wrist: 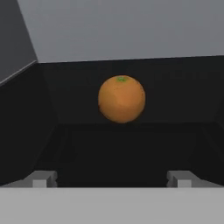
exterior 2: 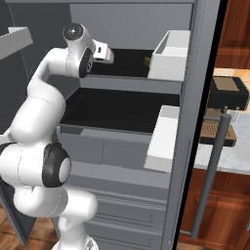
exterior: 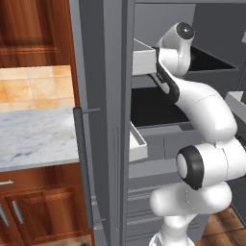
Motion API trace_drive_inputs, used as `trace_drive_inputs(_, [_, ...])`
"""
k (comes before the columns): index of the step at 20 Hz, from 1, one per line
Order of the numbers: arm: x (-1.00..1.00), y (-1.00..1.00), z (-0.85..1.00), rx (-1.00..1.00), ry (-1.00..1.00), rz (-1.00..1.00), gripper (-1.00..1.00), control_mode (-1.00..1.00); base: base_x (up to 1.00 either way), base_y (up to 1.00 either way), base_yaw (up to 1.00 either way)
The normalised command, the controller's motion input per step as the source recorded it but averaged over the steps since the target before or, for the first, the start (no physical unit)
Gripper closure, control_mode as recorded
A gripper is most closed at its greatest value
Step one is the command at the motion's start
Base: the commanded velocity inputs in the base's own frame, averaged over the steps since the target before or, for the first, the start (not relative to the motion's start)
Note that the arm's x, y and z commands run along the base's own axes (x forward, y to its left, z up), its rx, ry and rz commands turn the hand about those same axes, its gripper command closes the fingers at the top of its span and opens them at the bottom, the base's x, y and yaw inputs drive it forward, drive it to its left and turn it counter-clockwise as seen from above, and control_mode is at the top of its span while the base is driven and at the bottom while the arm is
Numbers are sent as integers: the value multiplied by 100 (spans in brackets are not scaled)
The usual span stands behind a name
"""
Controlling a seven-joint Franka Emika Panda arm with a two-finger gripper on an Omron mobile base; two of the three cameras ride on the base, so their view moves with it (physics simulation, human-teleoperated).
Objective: Move the orange and kiwi from the top shelf to the second highest shelf to make space. Then, place the pitcher from the counter on the cleared top shelf.
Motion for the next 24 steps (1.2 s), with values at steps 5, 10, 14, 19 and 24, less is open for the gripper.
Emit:
trace_drive_inputs(5, [52, 0, -9, 0, 0, 0, -100, -100, 0, 0, 0])
trace_drive_inputs(10, [52, 0, -14, 0, 0, 0, -100, -100, 0, 0, 0])
trace_drive_inputs(14, [51, 0, -12, 0, 0, 0, -100, -100, 0, 0, 0])
trace_drive_inputs(19, [51, 0, -4, 0, 0, 0, -100, -100, 0, 0, 0])
trace_drive_inputs(24, [45, 0, -9, 0, 0, 0, -100, -100, 0, 0, 0])
